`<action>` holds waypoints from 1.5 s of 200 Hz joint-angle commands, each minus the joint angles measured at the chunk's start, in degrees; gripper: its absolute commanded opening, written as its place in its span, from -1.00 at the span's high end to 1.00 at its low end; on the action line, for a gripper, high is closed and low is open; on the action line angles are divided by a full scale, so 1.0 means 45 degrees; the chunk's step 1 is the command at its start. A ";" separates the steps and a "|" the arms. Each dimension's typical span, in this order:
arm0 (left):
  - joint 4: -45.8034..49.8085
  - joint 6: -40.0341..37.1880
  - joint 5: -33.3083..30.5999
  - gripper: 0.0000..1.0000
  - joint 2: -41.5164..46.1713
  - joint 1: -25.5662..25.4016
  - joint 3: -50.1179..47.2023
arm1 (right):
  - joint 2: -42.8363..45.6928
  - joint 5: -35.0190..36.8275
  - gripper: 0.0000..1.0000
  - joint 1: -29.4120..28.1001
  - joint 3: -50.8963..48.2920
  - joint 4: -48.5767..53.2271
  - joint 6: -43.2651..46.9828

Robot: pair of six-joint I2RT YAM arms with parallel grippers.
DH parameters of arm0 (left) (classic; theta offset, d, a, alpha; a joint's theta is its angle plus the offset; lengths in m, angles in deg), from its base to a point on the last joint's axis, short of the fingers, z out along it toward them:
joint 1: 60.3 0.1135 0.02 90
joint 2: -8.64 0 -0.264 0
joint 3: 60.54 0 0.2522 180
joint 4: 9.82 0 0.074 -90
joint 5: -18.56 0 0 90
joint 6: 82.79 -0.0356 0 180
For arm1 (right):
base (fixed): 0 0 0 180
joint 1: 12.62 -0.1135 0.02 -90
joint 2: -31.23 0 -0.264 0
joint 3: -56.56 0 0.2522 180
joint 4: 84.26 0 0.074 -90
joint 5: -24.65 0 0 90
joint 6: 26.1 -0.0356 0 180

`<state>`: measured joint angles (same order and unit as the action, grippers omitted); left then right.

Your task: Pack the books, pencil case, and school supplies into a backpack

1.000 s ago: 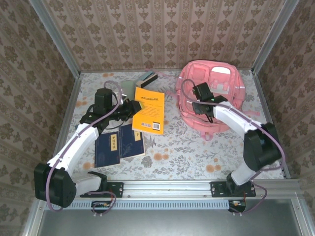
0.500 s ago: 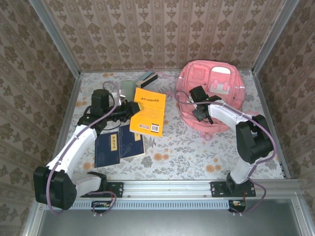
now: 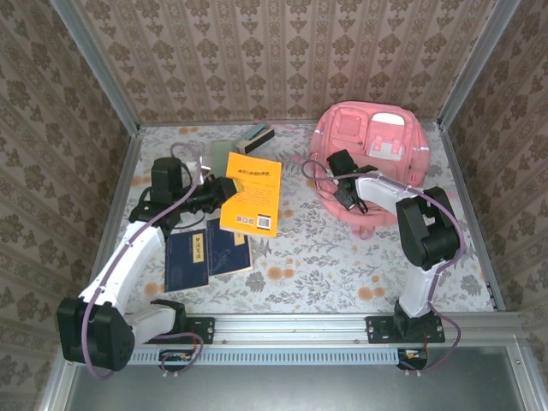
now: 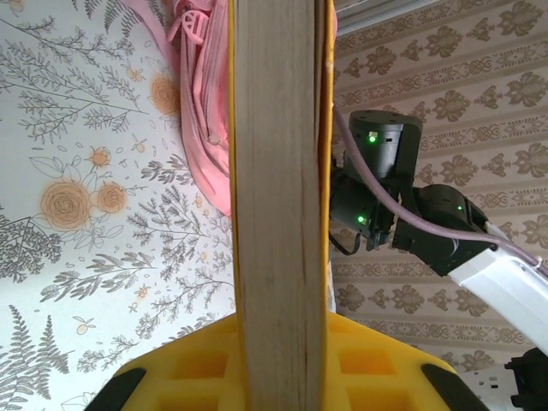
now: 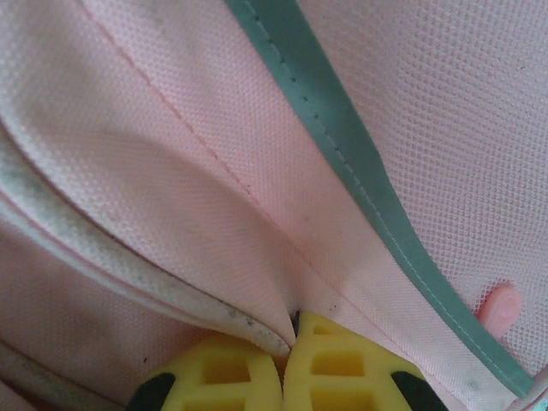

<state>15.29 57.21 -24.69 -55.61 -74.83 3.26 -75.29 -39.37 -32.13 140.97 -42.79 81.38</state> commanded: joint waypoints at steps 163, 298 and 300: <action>-0.3019 0.1792 -0.3968 1.00 -0.0019 -0.0288 -0.1982 | 0.1713 -0.8001 1.00 -0.1582 0.7766 0.5039 -0.8438; -1.1185 0.5359 -0.7963 1.00 -0.6580 -0.5010 0.1080 | 0.2573 -1.2095 1.00 0.0221 0.6565 0.2459 -1.2653; -1.1266 0.5390 -0.7964 1.00 -0.6689 -0.5043 0.1173 | 0.2562 -1.2099 1.00 0.0230 0.6575 0.2472 -1.2653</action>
<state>-21.21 75.96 -59.10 -82.25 -96.58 3.64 -66.29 -88.77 -31.13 169.52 -26.73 27.15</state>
